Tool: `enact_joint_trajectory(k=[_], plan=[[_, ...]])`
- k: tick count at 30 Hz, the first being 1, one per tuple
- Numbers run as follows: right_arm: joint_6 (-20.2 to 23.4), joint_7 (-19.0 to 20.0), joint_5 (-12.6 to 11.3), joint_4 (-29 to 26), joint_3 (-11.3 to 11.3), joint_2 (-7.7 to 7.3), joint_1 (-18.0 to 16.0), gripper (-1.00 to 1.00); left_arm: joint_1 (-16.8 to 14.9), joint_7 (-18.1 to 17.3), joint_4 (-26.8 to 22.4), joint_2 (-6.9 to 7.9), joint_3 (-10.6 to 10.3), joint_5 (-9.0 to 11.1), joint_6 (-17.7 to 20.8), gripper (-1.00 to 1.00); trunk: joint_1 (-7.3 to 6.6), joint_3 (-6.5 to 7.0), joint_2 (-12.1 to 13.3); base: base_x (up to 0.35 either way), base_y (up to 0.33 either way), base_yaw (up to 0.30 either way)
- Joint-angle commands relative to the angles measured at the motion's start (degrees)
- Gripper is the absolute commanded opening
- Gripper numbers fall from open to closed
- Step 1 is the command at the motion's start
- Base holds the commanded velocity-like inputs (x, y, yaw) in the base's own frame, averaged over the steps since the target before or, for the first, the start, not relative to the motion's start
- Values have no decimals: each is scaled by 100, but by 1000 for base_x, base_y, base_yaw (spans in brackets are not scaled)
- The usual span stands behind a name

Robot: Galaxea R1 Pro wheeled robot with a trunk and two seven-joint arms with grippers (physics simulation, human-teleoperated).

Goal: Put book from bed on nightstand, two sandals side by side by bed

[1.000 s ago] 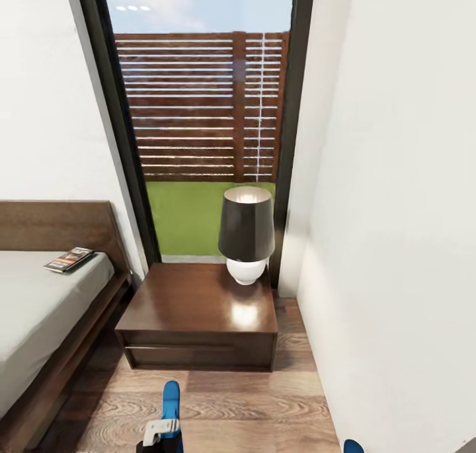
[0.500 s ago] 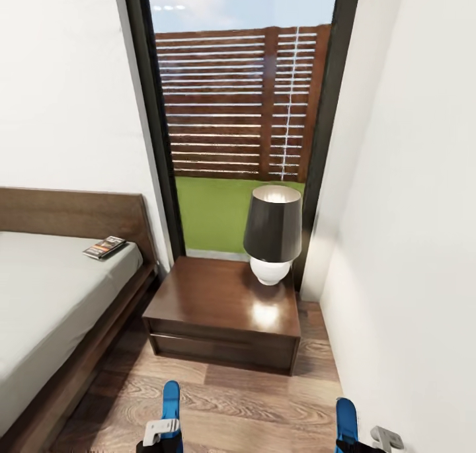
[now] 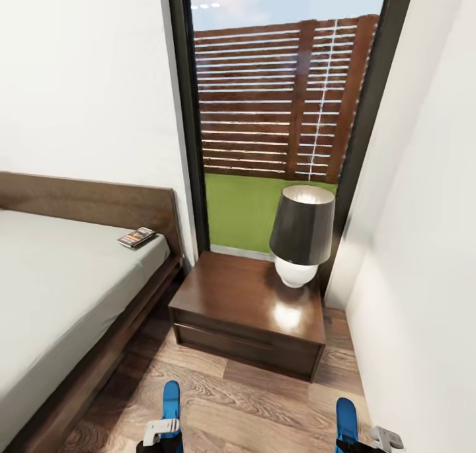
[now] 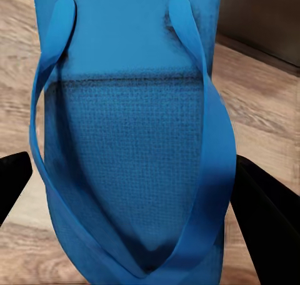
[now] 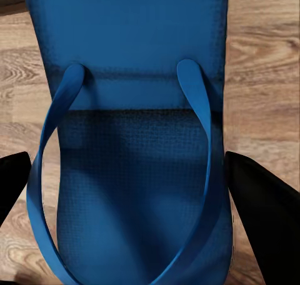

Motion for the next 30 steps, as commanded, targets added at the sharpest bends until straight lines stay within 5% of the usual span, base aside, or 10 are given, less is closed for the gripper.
enact_joint_trajectory(k=[1, 30], plan=[[10, 27, 1, 3, -45, -1, -2, -100, -5, -38, 9, -1, 9, 51, -5, -100, -1, -9, -2, 0, 0, 266], [10, 26, 1, 3, -45, -1, -2, -100, -5, -38, 9, -9, 3, 51, -6, -100, -1, -103, -2, 0, 0, 270]])
